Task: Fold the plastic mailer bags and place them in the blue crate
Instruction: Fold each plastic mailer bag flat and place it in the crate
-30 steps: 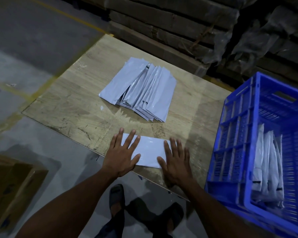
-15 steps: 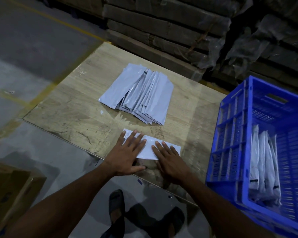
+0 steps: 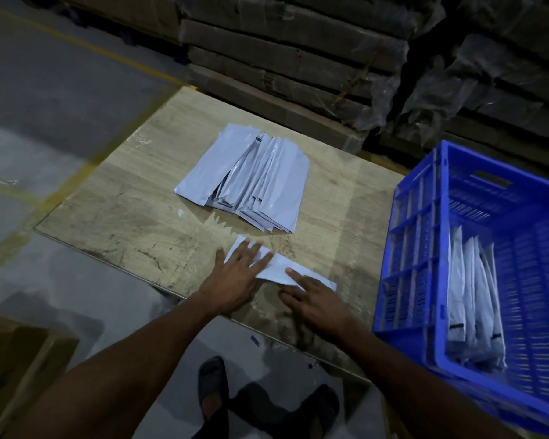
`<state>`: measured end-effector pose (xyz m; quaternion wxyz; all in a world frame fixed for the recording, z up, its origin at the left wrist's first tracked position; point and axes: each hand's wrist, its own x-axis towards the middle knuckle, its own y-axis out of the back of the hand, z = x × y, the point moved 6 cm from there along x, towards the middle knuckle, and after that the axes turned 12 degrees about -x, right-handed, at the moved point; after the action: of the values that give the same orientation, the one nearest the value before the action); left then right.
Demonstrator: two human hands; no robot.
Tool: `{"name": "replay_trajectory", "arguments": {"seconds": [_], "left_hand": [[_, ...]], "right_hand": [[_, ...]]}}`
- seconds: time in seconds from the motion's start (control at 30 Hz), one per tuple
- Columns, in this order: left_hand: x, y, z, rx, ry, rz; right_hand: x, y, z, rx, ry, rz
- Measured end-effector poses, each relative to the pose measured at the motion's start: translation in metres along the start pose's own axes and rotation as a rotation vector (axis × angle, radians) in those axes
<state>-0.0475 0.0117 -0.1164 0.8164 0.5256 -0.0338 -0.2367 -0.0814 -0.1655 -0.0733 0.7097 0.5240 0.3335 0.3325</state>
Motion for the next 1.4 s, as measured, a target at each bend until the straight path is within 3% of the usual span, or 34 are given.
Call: {"name": "replay_trajectory", "arguments": {"seconds": [0.1,0.27,0.47,0.57,0.87,1.03,1.27,1.4], "left_hand": [[-0.005,0.007,-0.003,-0.194,0.071,0.190],[-0.003,-0.010,0.003,-0.178,0.063,0.212],[0.024,-0.031,0.043,-0.056,-0.005,0.088],[0.040,-0.039,0.070,-0.029,-0.072,0.040],[0.081,-0.061,0.142,0.109,-0.030,-0.217],[0.099,-0.066,0.174,0.117,-0.045,-0.270],[0.114,-0.071,0.176,0.120,0.070,-0.372],[0.117,-0.069,0.178,0.090,0.101,-0.403]], "right_hand": [[-0.004,0.028,0.016,-0.016,-0.080,0.085],[-0.028,0.075,0.056,0.100,-0.355,0.146],[-0.076,0.134,0.126,0.179,-0.630,0.377],[-0.109,0.157,0.156,0.167,-0.698,0.430],[-0.234,0.197,0.219,0.090,-0.845,0.600],[-0.301,0.147,0.241,0.046,-0.939,0.459],[-0.347,0.046,0.240,0.116,-1.060,0.009],[-0.341,0.017,0.229,0.197,-1.031,-0.140]]}}
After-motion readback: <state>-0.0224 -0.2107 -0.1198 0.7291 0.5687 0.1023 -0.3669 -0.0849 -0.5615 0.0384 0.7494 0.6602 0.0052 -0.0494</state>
